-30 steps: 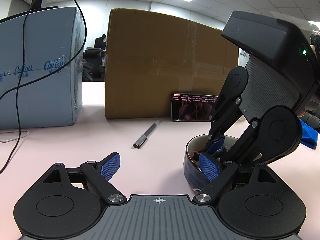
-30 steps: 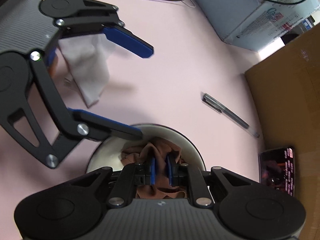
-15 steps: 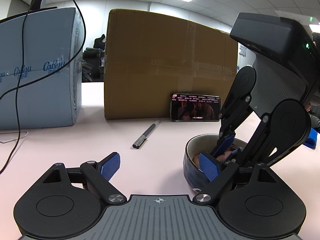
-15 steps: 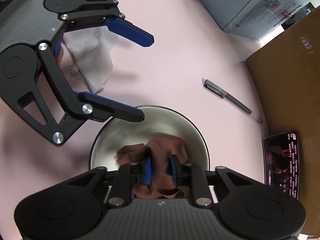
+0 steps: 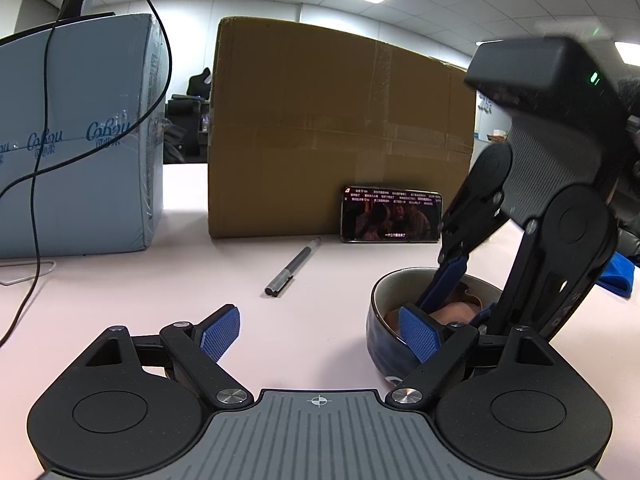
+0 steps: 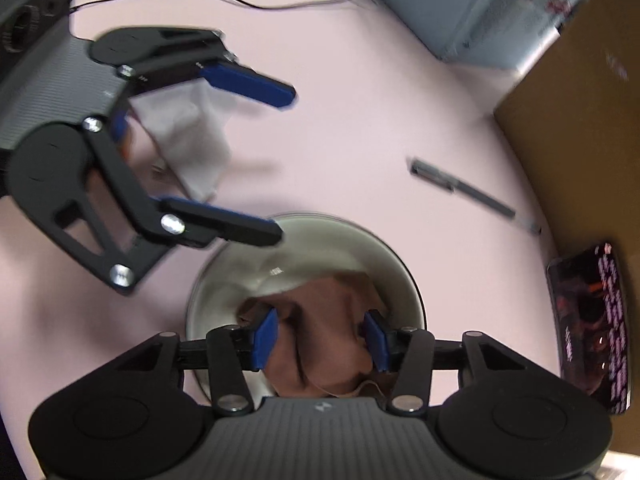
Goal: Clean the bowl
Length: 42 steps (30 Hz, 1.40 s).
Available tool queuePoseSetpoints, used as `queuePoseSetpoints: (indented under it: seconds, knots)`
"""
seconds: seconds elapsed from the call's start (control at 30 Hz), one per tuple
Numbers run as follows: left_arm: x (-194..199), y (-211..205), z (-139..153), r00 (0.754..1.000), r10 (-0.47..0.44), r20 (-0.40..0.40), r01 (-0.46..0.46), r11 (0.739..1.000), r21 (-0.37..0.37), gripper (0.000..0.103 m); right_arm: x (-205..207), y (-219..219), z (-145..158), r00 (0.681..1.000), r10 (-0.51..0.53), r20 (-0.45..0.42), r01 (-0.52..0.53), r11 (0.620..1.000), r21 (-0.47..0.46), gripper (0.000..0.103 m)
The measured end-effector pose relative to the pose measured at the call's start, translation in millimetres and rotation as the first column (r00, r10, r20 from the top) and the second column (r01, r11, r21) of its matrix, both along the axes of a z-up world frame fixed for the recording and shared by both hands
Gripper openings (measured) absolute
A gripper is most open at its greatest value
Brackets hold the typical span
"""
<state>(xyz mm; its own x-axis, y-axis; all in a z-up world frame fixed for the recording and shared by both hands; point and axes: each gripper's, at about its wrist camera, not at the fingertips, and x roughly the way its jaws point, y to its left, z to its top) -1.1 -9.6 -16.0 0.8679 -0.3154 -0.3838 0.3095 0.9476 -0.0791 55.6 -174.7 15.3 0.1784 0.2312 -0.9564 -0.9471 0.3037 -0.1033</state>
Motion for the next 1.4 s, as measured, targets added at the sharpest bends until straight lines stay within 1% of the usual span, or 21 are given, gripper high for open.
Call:
queuePoseSetpoints:
  seconds: [0.13, 0.2, 0.27, 0.3, 0.37, 0.4, 0.47, 0.53, 0.57, 0.63, 0.77, 0.9, 1.0, 1.17, 1.27, 1.4]
  knots:
    - [0, 1, 0, 1.000, -0.001, 0.000, 0.001, 1.000, -0.001, 0.089, 9, -8, -3, 0.998, -0.048, -0.046, 0.051, 0.997, 0.052, 0.054]
    - [0, 1, 0, 1.000, -0.001, 0.000, 0.001, 1.000, 0.000, 0.089, 8, -11, -3, 0.997, -0.055, -0.056, 0.058, 0.996, 0.063, 0.050]
    - [0, 1, 0, 1.000, -0.002, -0.001, 0.002, 1.000, 0.000, 0.089, 7, -12, -4, 0.997, -0.054, -0.064, 0.059, 0.996, 0.072, 0.041]
    - [0, 1, 0, 1.000, -0.002, -0.002, 0.002, 1.000, 0.001, 0.089, 6, -12, -4, 0.997, -0.050, -0.066, 0.055, 0.996, 0.076, 0.039]
    - [0, 1, 0, 1.000, -0.001, -0.001, 0.001, 1.000, 0.001, 0.089, 0, -12, -3, 0.997, -0.030, -0.068, 0.036, 0.995, 0.088, 0.026]
    - [0, 0, 0, 1.000, -0.001, -0.001, 0.001, 1.000, 0.002, 0.089, 0, -11, -3, 0.998, -0.023, -0.066, 0.029, 0.995, 0.092, 0.024]
    - [0, 0, 0, 1.000, -0.001, 0.000, 0.001, 1.000, 0.002, 0.089, -6, -11, -4, 0.999, -0.004, -0.042, 0.008, 0.995, 0.104, 0.016]
    - [0, 0, 0, 1.000, -0.002, 0.001, 0.002, 1.000, 0.002, 0.089, -10, -13, -2, 1.000, -0.003, -0.013, 0.005, 0.993, 0.117, 0.012]
    - [0, 0, 0, 1.000, -0.002, 0.002, 0.002, 1.000, 0.003, 0.089, -11, -16, -2, 1.000, -0.014, 0.016, 0.012, 0.992, 0.129, 0.012]
    - [0, 0, 0, 1.000, -0.002, 0.003, 0.002, 1.000, 0.003, 0.089, -12, -24, 1, 0.998, -0.041, 0.052, 0.032, 0.984, 0.173, 0.012]
    - [0, 0, -1, 1.000, -0.002, 0.002, 0.002, 1.000, 0.003, 0.089, -17, -46, 9, 0.990, -0.109, 0.094, 0.075, 0.947, 0.312, 0.012]
    - [-1, 0, 0, 1.000, -0.002, 0.003, 0.002, 1.000, 0.003, 0.089, -28, -68, 15, 0.979, -0.157, 0.132, 0.091, 0.909, 0.407, 0.012]
    - [-1, 1, 0, 1.000, -0.003, 0.002, 0.003, 1.000, 0.003, 0.089, -38, -82, 21, 0.970, -0.178, 0.163, 0.083, 0.882, 0.463, 0.012]
    - [-1, 1, 0, 1.000, -0.002, 0.004, 0.002, 1.000, 0.005, 0.089, -66, -108, 32, 0.956, -0.204, 0.209, 0.048, 0.816, 0.576, 0.012]
    - [-1, 0, 0, 1.000, -0.003, 0.007, 0.003, 1.000, 0.011, 0.089, -86, -119, 27, 0.953, -0.211, 0.219, 0.027, 0.777, 0.629, 0.013]
    - [-2, -2, 0, 1.000, -0.004, 0.011, 0.004, 1.000, 0.020, 0.089, -102, -124, 15, 0.952, -0.222, 0.211, 0.028, 0.749, 0.662, 0.013]
